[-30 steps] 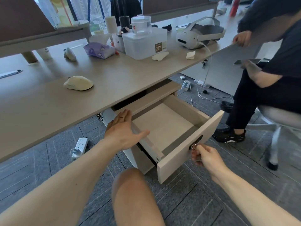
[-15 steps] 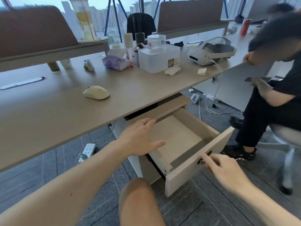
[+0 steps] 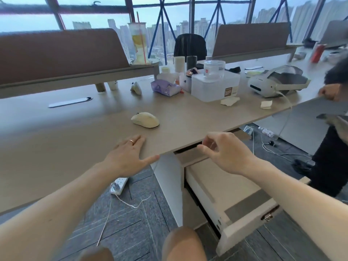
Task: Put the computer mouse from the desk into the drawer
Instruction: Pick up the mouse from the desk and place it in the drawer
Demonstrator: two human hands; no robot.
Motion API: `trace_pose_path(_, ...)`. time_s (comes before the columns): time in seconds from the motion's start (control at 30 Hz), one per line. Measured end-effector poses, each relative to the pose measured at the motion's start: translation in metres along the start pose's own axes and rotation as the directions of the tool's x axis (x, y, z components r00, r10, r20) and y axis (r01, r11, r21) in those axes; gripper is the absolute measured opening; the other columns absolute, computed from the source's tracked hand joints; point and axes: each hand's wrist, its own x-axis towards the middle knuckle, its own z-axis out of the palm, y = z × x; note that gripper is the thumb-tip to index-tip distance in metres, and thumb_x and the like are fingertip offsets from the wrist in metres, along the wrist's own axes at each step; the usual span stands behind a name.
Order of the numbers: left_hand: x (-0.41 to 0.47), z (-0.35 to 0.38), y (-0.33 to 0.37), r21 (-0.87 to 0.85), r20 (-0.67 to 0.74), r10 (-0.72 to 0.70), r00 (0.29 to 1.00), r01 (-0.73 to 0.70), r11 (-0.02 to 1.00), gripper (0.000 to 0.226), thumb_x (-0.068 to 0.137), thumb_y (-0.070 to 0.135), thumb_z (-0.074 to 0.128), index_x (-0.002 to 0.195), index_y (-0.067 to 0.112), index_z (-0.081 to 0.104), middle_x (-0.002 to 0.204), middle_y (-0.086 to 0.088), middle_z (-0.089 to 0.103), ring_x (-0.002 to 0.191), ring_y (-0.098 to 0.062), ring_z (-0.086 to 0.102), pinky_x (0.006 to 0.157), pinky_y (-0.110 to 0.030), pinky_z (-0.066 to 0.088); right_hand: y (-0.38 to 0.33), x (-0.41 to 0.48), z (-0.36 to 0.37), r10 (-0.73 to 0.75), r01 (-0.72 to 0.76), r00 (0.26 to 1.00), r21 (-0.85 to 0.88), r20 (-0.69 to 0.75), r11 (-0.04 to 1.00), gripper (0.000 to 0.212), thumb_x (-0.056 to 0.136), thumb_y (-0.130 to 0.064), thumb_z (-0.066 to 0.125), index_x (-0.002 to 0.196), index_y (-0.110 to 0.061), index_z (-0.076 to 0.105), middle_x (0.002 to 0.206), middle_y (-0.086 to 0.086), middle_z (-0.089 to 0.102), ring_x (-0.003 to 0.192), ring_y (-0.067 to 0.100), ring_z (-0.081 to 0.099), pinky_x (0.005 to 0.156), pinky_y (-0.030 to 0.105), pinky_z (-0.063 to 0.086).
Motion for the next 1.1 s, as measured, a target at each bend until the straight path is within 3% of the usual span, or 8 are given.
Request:
trace_pose_path(0.23,0.01,0.02,-0.016,0.022,-0.097,0.043,0.994,-0.041,0.999,0.111,0.073,0.093,0.011,0.162,0.028,0.011,0.171,0.002,0.014,0.157,-0.017,0.003,0.126,-0.044,0.002,-0.047,0.1,0.051,-0.157,0.153,0.984,0.046,0.084,0.987,0.035,0.09,-0.043,0.063,0.115,-0.018,0.063,0.114,0.003,0.061,0.105,0.02,0.058,0.084,0.029,0.041)
trace_pose_path(0.43,0.018,0.022,-0.02,0.018,-0.091,0.07,0.993,-0.069,0.997,0.111,0.071,0.094,0.012,0.161,0.028,0.011,0.171,0.001,0.01,0.157,-0.016,-0.001,0.126,-0.048,0.002,-0.066,0.177,0.086,-0.153,0.144,0.985,0.1,0.086,0.985,0.053,0.088,-0.04,0.065,0.136,-0.021,0.052,0.135,0.009,0.048,0.123,0.027,0.049,0.093,0.024,0.031)
trace_pose_path(0.63,0.018,0.024,-0.021,0.032,-0.103,0.072,0.992,-0.069,0.997,0.107,0.074,0.093,0.01,0.161,0.031,0.006,0.172,0.001,0.006,0.158,-0.016,-0.003,0.126,-0.048,-0.001,-0.077,0.22,0.121,-0.168,0.149,0.969,0.112,0.182,0.982,0.068,0.08,-0.047,0.068,0.143,-0.035,0.045,0.141,0.008,0.045,0.133,0.028,0.044,0.11,0.033,0.033)
trace_pose_path(0.87,0.018,0.025,-0.019,0.031,-0.111,0.079,0.991,-0.076,0.997,0.105,0.077,0.093,0.013,0.162,0.032,0.005,0.172,0.002,0.006,0.158,-0.016,-0.002,0.126,-0.047,0.0,-0.071,0.22,0.143,-0.246,0.229,0.955,0.116,0.165,0.967,0.055,0.086,-0.03,0.06,0.141,-0.029,0.051,0.135,0.011,0.053,0.126,0.028,0.052,0.105,0.026,0.032)
trace_pose_path(1.1,0.015,0.022,-0.017,0.016,-0.096,0.071,0.993,-0.07,0.997,0.105,0.077,0.093,0.012,0.162,0.034,0.005,0.173,0.004,0.004,0.157,-0.014,-0.004,0.126,-0.047,-0.001,-0.051,0.185,0.105,-0.273,0.266,0.961,0.126,0.041,0.956,0.049,0.089,-0.02,0.063,0.137,-0.023,0.058,0.136,0.009,0.054,0.125,0.025,0.052,0.098,0.012,0.025)
